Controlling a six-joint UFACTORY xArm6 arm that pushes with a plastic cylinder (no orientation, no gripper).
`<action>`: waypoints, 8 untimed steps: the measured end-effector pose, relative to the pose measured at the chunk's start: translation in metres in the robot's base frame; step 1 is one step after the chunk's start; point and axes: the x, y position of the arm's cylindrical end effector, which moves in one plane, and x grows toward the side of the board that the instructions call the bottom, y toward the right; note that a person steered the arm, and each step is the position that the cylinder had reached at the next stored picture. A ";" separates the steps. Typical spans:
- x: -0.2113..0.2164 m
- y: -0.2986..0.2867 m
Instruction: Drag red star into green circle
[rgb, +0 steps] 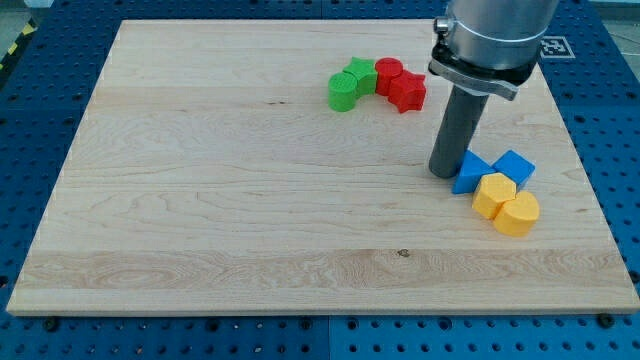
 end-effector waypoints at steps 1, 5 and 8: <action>0.000 0.000; -0.077 -0.011; -0.152 0.002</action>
